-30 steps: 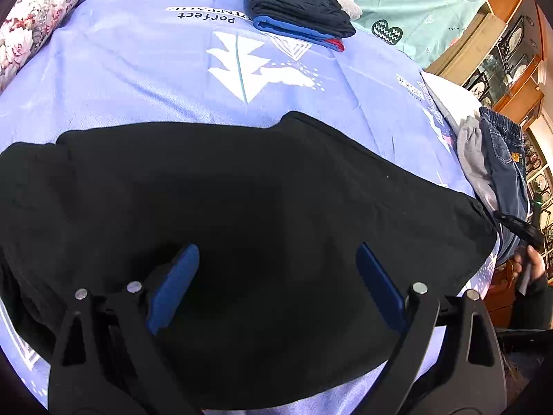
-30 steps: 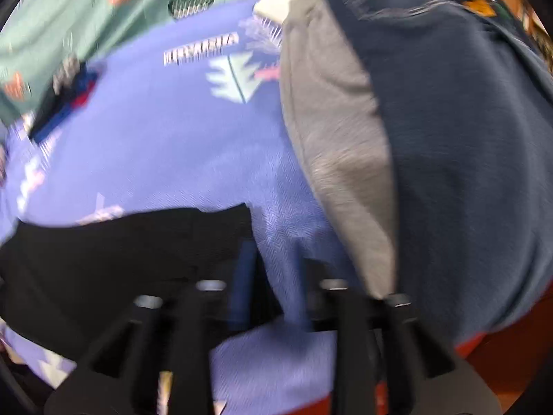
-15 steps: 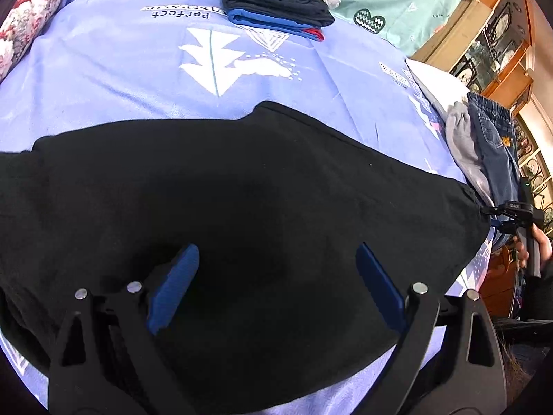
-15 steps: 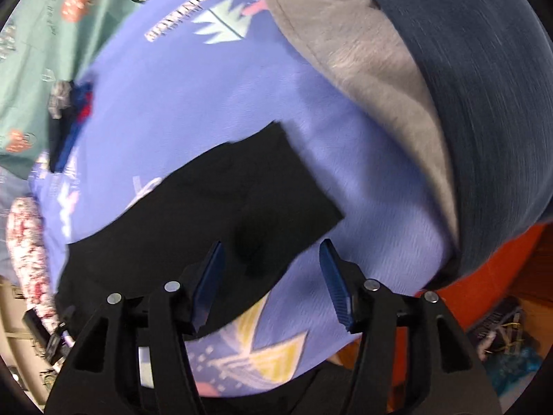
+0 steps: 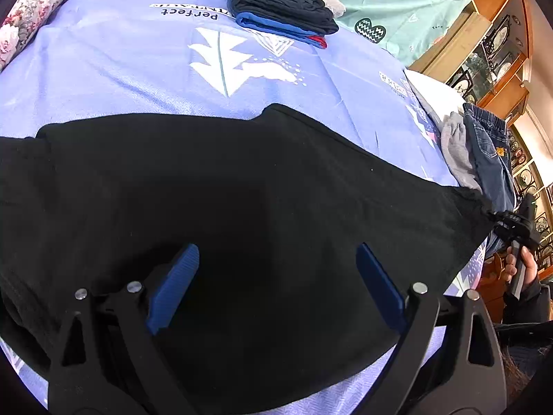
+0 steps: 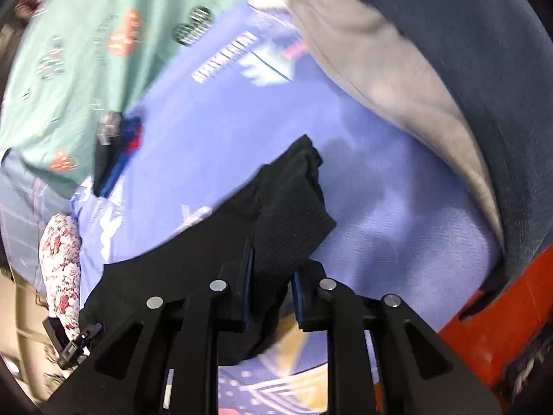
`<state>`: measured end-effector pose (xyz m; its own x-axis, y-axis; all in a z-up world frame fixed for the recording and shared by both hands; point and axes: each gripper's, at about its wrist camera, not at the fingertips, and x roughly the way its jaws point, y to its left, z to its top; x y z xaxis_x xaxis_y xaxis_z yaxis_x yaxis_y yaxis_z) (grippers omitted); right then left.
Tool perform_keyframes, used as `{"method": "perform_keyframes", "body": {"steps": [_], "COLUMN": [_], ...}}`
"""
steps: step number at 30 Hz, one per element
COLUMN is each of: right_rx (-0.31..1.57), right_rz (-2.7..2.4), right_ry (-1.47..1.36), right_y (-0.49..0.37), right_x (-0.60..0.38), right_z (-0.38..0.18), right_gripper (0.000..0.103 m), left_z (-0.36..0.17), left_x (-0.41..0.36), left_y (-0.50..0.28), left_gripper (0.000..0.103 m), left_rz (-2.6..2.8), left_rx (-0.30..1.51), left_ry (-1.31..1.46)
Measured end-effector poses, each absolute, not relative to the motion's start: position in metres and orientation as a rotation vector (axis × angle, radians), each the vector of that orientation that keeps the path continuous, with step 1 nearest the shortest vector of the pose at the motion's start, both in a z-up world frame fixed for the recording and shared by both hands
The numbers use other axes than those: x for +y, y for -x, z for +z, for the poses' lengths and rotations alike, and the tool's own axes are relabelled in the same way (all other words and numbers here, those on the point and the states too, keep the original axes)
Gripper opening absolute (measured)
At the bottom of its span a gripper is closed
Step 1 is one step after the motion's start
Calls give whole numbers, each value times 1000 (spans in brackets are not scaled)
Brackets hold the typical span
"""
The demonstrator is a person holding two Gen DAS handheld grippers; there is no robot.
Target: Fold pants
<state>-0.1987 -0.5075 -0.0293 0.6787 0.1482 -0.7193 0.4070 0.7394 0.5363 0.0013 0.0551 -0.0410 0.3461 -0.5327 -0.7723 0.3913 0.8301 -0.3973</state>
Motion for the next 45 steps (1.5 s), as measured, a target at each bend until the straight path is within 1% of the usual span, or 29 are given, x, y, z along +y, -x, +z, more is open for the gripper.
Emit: {"method": "perform_keyframes", "body": {"steps": [4, 7, 9, 11, 13, 14, 15, 17, 18, 22, 25, 28, 29, 30, 31, 32, 36, 38, 40, 43, 44, 45], "right_rx": [749, 747, 768, 833, 998, 1046, 980, 982, 973, 913, 934, 981, 1013, 1033, 1043, 1026, 912, 884, 913, 1001, 1016, 1004], "right_rz": [-65, 111, 232, 324, 430, 447, 453, 498, 537, 543, 514, 517, 508, 508, 514, 527, 549, 577, 600, 590, 591, 601], "right_ry": [-439, -197, -7, 96, 172, 207, 250, 243, 181, 83, 66, 71, 80, 84, 74, 62, 55, 70, 112, 180, 183, 178], "right_y": [178, 143, 123, 110, 91, 90, 98, 101, 102, 105, 92, 76, 67, 65, 65, 64, 75, 81, 83, 80, 80, 82], "right_x": [-425, -325, -249, -199, -162, -153, -151, -155, -166, -192, -193, -174, -167, -164, -166, -168, -173, -172, -156, -138, -138, -139], "right_z": [32, 57, 45, 18, -31, -47, -46, -39, -30, 1, -3, -22, -34, -41, -44, -41, 6, 21, 12, -26, -33, -34], "right_gripper": [19, 19, 19, 21, 30, 36, 41, 43, 44, 44, 44, 40, 28, 12, 11, 5, 5, 5, 5, 7, 9, 15], "left_z": [-36, -32, -31, -30, -29, -29, -29, -31, -32, -35, -35, -34, -34, -34, -33, -33, -35, -36, -36, -35, -35, -35], "left_x": [59, 69, 75, 78, 82, 84, 87, 92, 95, 93, 87, 87, 88, 88, 89, 91, 93, 92, 91, 93, 94, 97], "left_y": [3, 9, 12, 17, 22, 24, 26, 25, 24, 20, 21, 25, 26, 27, 27, 28, 27, 26, 26, 27, 28, 29], "left_gripper": [94, 94, 94, 94, 94, 94, 94, 94, 94, 95, 96, 96, 96, 96, 96, 96, 96, 96, 96, 96, 96, 96], "left_rz": [-579, -553, -535, -526, -522, -520, -516, -505, -500, -501, -512, -511, -509, -507, -507, -505, -500, -498, -497, -501, -502, -500], "left_rx": [1050, 1032, 1026, 1024, 1017, 1013, 1010, 1014, 1016, 1016, 1017, 1016, 1016, 1016, 1015, 1011, 1012, 1011, 1008, 1006, 1005, 1003], "left_ry": [150, 179, 209, 228, 235, 233, 231, 241, 252, 261, 246, 242, 243, 244, 245, 246, 257, 256, 255, 257, 257, 258]}}
